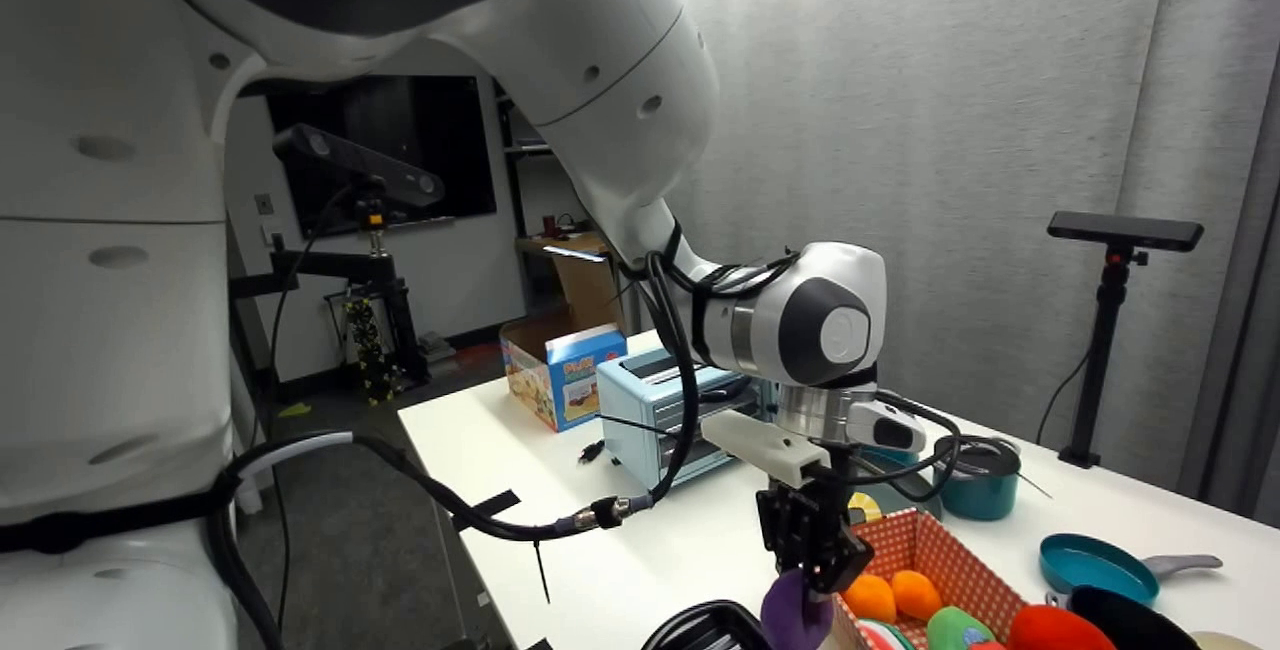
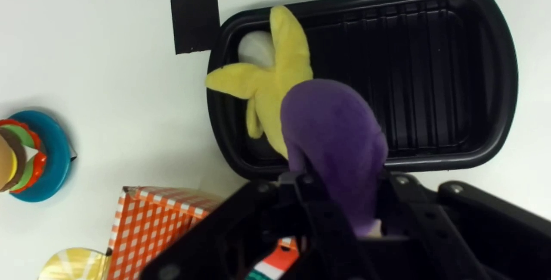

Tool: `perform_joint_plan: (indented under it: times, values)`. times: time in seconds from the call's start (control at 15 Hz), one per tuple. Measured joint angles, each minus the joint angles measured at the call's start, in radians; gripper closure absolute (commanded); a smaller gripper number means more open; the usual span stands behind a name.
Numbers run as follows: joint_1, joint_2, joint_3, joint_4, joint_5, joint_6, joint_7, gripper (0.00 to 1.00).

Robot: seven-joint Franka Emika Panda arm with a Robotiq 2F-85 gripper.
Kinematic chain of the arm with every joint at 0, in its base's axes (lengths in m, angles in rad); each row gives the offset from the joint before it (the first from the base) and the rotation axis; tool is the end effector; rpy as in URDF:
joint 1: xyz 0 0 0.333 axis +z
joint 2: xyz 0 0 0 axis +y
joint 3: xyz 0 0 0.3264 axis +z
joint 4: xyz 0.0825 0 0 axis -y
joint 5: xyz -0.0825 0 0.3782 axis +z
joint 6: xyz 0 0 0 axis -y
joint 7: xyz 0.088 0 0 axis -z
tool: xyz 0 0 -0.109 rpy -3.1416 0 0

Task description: Remove the banana, plum and apple toys from the basket and place them on the black tray

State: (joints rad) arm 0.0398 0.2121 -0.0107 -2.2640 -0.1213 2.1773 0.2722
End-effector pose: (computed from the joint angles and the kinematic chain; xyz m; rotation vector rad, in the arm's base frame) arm 0.4999 0.0097 0.2583 2.9682 -0.2365 -0.4224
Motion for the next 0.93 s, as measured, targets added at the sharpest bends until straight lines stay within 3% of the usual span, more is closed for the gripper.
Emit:
perform_joint_plan:
  times: [0.4,0.93]
  values:
    - [0.012,0.028,0.013,0.000,-0.001,-0.003,-0.002,0.02]
    - [0.007,0.022,-0.009,0.021,-0.001,-0.003,0.001,0.00]
